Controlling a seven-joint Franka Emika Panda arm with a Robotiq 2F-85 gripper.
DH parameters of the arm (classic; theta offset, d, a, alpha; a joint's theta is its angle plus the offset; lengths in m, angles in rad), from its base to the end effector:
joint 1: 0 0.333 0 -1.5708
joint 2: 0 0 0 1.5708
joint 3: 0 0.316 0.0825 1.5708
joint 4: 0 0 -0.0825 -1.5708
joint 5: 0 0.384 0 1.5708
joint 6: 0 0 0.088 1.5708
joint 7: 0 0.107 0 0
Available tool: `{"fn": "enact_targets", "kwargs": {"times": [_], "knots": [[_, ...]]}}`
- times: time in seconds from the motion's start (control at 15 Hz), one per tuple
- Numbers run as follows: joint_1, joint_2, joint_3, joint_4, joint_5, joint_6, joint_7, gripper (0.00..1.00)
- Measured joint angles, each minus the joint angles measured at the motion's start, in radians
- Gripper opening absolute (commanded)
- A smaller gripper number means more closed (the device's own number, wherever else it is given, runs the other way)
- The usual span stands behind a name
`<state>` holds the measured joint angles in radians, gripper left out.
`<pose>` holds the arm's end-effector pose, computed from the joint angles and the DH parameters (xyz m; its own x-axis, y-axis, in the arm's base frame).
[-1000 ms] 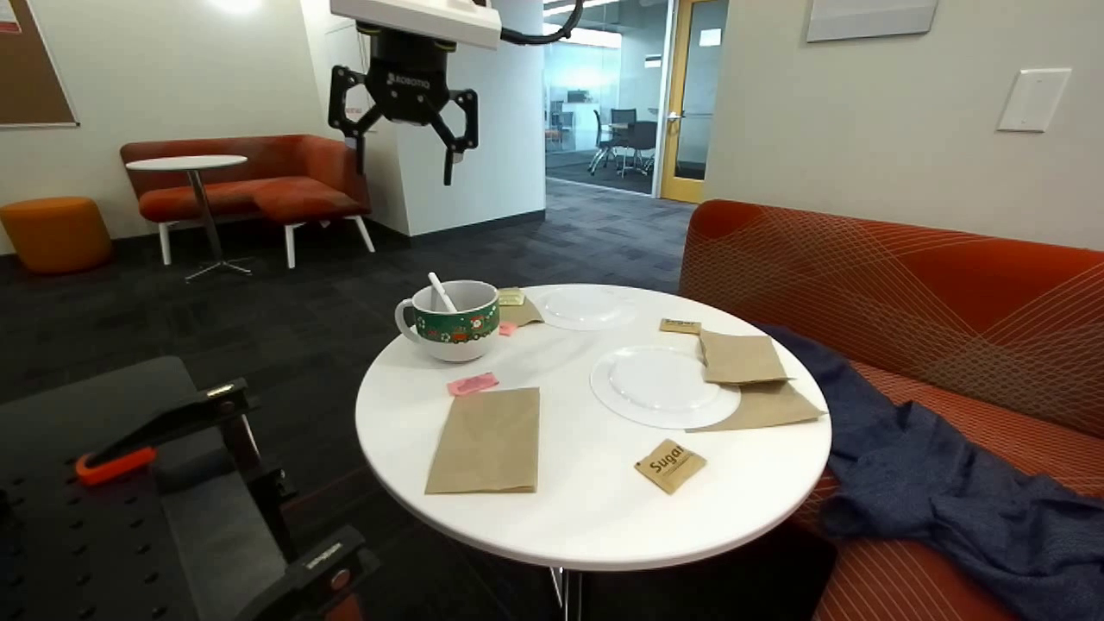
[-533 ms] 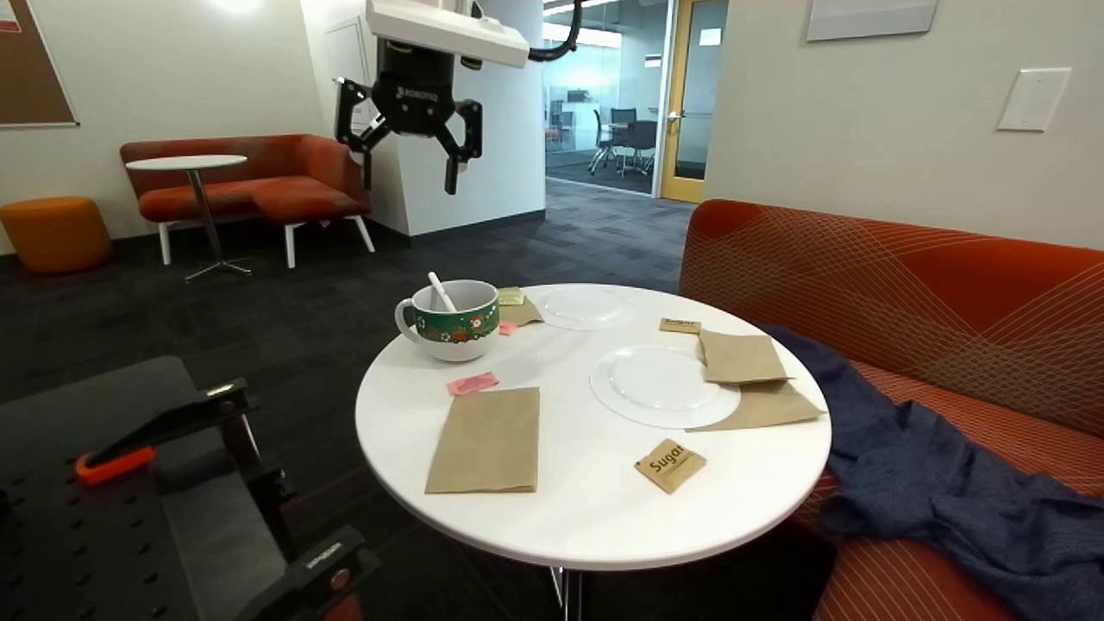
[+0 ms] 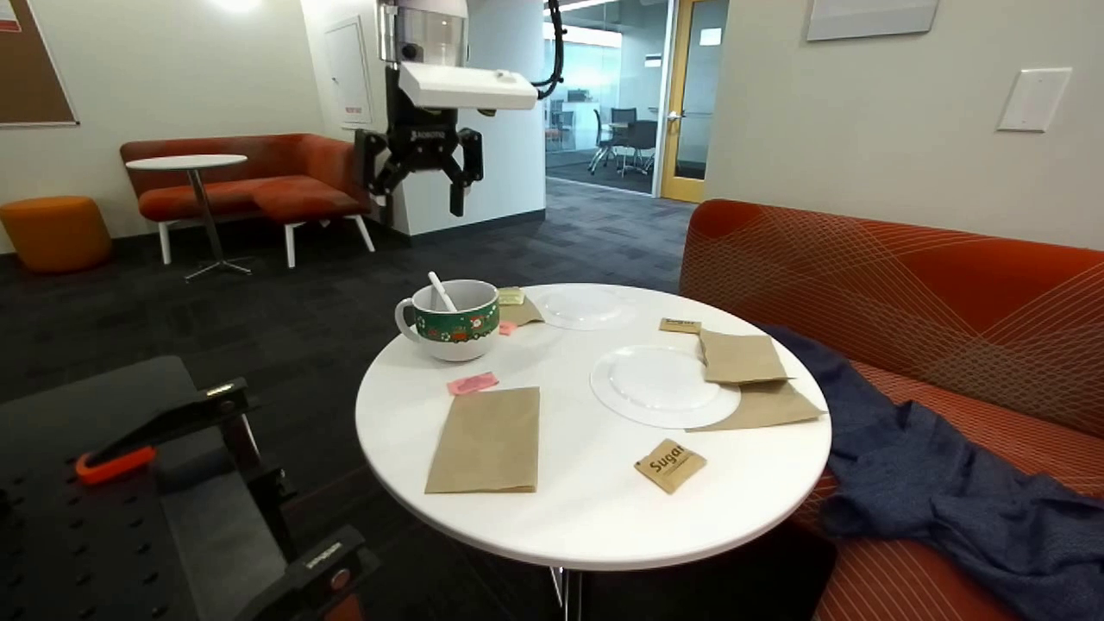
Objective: Remove the pen from the mug and put it on the table
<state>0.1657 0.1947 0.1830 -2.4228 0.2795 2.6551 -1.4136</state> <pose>0.4691 0.1643 0.2331 0.0578 0.9833 0.1728 0.9983 -0.0566 -0.0123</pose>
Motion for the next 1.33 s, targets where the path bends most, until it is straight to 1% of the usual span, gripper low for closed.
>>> {"fn": "enact_targets", "kwargs": {"times": [0.33, 0.4, 0.47, 0.53, 0.6, 0.73, 0.8, 0.87, 1.0, 1.07, 1.2, 1.27, 1.33], "knots": [[-0.032, 0.106, 0.064, 0.002, -0.013, 0.173, -0.015, 1.00], [-0.038, 0.125, 0.071, 0.003, -0.030, 0.199, -0.012, 0.96], [-0.042, 0.142, 0.073, 0.005, -0.051, 0.219, -0.007, 0.77], [-0.047, 0.157, 0.073, 0.007, -0.076, 0.236, 0.006, 0.72], [-0.053, 0.170, 0.073, 0.011, -0.103, 0.247, 0.021, 0.68], [-0.065, 0.189, 0.073, 0.025, -0.154, 0.252, 0.052, 0.55], [-0.070, 0.197, 0.073, 0.033, -0.176, 0.252, 0.068, 0.53], [-0.074, 0.205, 0.073, 0.041, -0.197, 0.252, 0.083, 0.46], [-0.081, 0.220, 0.073, 0.057, -0.232, 0.252, 0.104, 0.41], [-0.083, 0.227, 0.073, 0.065, -0.243, 0.252, 0.108, 0.43], [-0.088, 0.246, 0.075, 0.084, -0.264, 0.252, 0.112, 0.43], [-0.091, 0.256, 0.076, 0.092, -0.272, 0.252, 0.115, 0.47], [-0.092, 0.266, 0.077, 0.100, -0.278, 0.251, 0.119, 0.47]]}}
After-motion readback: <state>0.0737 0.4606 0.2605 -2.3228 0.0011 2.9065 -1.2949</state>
